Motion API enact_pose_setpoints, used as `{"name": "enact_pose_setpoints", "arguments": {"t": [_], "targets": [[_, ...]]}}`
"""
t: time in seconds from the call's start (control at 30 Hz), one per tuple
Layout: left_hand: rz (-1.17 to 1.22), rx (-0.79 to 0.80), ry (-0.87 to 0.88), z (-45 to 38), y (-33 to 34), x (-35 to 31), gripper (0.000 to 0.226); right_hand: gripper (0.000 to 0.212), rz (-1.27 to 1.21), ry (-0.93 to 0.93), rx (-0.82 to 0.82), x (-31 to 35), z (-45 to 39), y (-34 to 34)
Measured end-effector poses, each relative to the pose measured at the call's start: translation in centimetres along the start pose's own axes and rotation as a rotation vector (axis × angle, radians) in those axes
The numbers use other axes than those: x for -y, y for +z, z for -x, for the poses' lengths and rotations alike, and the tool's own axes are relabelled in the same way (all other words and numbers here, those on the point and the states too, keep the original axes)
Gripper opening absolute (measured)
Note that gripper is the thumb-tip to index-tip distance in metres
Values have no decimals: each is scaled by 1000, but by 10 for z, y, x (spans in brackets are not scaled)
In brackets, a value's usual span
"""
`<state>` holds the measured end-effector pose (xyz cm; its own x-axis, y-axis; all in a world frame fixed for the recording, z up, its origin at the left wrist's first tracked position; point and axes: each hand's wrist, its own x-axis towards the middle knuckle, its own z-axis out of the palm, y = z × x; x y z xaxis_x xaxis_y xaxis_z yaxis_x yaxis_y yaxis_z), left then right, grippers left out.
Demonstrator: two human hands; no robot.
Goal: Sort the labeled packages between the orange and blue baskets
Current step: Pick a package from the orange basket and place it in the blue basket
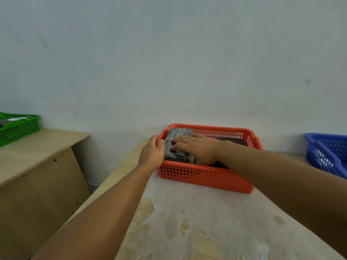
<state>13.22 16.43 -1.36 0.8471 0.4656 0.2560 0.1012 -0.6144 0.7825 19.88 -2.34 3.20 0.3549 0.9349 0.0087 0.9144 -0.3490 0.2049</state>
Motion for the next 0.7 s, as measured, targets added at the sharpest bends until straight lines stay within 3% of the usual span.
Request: {"name": "enact_pose_setpoints", "arguments": {"t": [0.07, 0.13, 0.27, 0.4, 0.53, 0.7], "targets": [[30, -42, -8, 2, 3, 3, 43, 55, 51, -27, -128, 4, -2, 4], [47, -56, -10, 1, 3, 4, 45, 50, 49, -28, -176, 4, 0, 7], [55, -61, 8, 2, 4, 4, 49, 74, -146, 26, -229, -6, 17, -2], [1, -54, 32, 1, 4, 2, 49, 70, -621, 246, -572, -20, 38, -12], [-263, -100, 71, 4, 4, -3, 56, 57, -1079, 583, -956, -35, 53, -16], [-431, -76, 137, 12, 6, -15, 54, 42, -1591, 767, -1041, -43, 73, -8]]}}
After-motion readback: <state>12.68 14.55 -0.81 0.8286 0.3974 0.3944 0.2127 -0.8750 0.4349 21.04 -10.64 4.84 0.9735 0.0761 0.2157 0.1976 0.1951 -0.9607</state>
